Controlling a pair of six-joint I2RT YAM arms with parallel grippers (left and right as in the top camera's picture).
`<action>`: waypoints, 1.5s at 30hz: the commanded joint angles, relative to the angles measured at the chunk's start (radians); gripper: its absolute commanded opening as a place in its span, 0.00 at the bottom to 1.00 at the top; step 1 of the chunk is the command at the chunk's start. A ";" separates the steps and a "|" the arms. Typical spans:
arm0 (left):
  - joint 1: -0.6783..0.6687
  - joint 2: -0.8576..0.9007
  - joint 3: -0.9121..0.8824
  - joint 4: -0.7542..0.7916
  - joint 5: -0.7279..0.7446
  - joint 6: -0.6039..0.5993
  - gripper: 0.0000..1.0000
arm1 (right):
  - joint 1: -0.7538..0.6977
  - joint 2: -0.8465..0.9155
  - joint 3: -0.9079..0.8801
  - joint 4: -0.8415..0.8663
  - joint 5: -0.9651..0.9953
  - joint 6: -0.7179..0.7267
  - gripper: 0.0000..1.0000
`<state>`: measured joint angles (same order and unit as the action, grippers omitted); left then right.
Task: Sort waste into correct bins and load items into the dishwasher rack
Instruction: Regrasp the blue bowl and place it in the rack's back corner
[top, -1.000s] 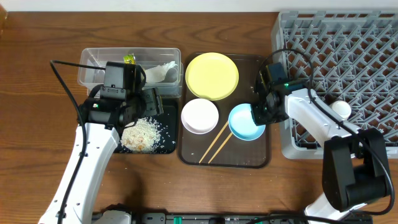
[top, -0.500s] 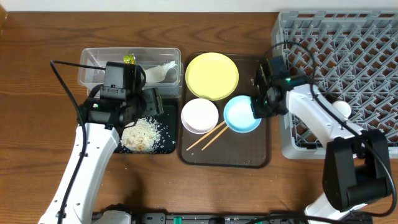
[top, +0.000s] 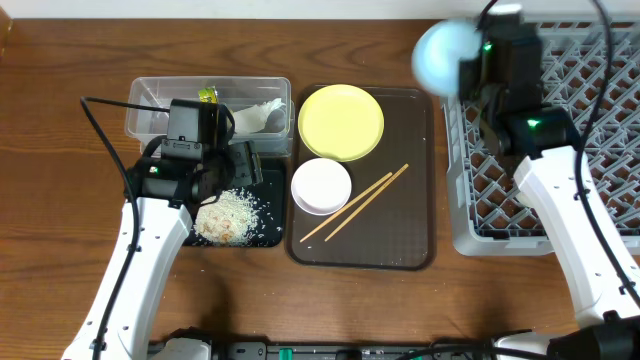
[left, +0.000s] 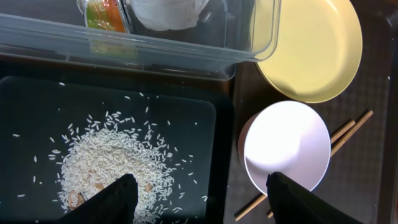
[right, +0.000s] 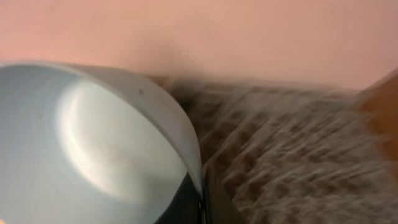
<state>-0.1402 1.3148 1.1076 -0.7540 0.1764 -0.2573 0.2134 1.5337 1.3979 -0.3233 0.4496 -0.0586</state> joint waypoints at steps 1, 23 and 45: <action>0.002 -0.002 0.009 0.000 -0.013 0.013 0.70 | -0.014 0.025 0.010 0.119 0.309 -0.191 0.01; 0.002 -0.002 0.009 -0.001 -0.013 0.013 0.70 | -0.114 0.452 0.010 0.597 0.468 -0.286 0.01; 0.002 -0.002 0.009 -0.001 -0.013 0.013 0.70 | -0.056 0.556 0.010 0.490 0.405 -0.229 0.01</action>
<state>-0.1402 1.3148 1.1076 -0.7528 0.1761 -0.2573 0.1314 2.0724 1.4078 0.2184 0.8841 -0.3214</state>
